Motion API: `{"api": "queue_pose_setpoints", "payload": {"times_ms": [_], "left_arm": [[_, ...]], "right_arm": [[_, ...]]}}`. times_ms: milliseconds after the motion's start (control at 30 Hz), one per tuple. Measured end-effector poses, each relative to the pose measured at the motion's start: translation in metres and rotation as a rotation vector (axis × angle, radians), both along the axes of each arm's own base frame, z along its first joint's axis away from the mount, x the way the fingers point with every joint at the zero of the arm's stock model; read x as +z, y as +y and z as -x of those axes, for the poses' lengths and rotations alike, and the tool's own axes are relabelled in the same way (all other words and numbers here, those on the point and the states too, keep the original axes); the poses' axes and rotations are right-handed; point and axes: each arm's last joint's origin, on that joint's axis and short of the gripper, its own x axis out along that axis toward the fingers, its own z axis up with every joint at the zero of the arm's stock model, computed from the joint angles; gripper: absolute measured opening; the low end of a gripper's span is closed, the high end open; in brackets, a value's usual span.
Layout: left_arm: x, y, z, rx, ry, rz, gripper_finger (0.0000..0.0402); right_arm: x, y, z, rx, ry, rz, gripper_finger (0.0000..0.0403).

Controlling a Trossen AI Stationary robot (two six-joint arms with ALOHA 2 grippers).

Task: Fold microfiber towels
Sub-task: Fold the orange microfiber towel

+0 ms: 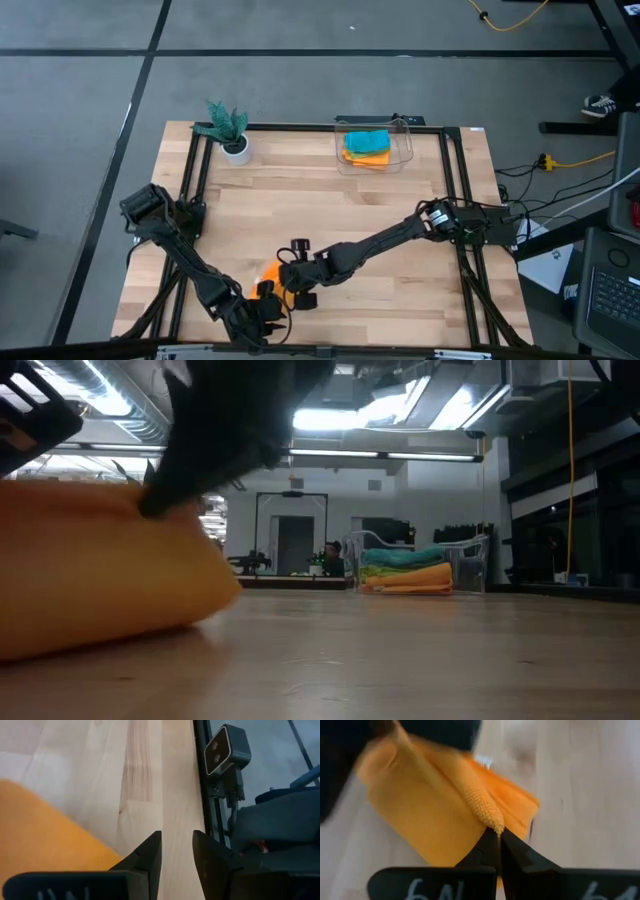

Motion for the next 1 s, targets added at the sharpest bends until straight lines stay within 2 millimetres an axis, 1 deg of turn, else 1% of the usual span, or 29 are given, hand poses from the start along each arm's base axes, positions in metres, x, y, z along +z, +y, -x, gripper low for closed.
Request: {"api": "queue_pose_setpoints", "payload": {"times_ms": [67,167,267,367,433,500,600,667,800,900,1000], "left_arm": [[-0.001,0.001,0.001,0.006,0.007,-0.018,0.0101],[-0.006,0.007,0.005,0.034,0.058,-0.082,0.0101],[-0.013,0.010,0.007,0.066,0.107,-0.109,0.0101],[-0.021,0.009,0.007,0.065,0.129,-0.118,0.0101],[-0.025,0.008,0.006,0.068,0.136,-0.120,0.0101],[-0.027,0.008,0.006,0.071,0.138,-0.121,0.0101],[-0.027,0.008,0.006,0.071,0.139,-0.121,0.0101],[-0.027,0.008,0.006,0.071,0.139,-0.121,0.0101],[-0.028,0.008,0.006,0.068,0.144,-0.119,0.0101],[-0.028,0.008,0.006,0.068,0.148,-0.122,0.0101],[-0.028,0.008,0.006,0.069,0.148,-0.120,0.0101]], "right_arm": [[0.003,0.000,-0.001,0.010,-0.013,0.006,0.0003],[0.002,0.000,-0.001,0.032,-0.014,0.022,0.0003],[0.002,0.002,-0.007,0.088,-0.073,0.026,0.0003],[-0.008,0.002,-0.016,0.144,-0.117,0.018,0.0003],[-0.017,-0.001,-0.021,0.162,-0.116,0.009,0.0003],[-0.027,-0.007,-0.024,0.149,-0.101,0.015,0.0003],[-0.041,-0.015,-0.028,0.081,-0.084,0.053,0.0003],[-0.045,-0.020,-0.029,0.053,-0.081,0.074,0.0003],[-0.047,-0.024,-0.030,0.024,-0.081,0.057,0.0005],[-0.048,-0.025,-0.030,0.020,-0.071,0.065,0.0030],[-0.045,-0.025,-0.031,0.021,-0.082,0.076,0.0071]]}}
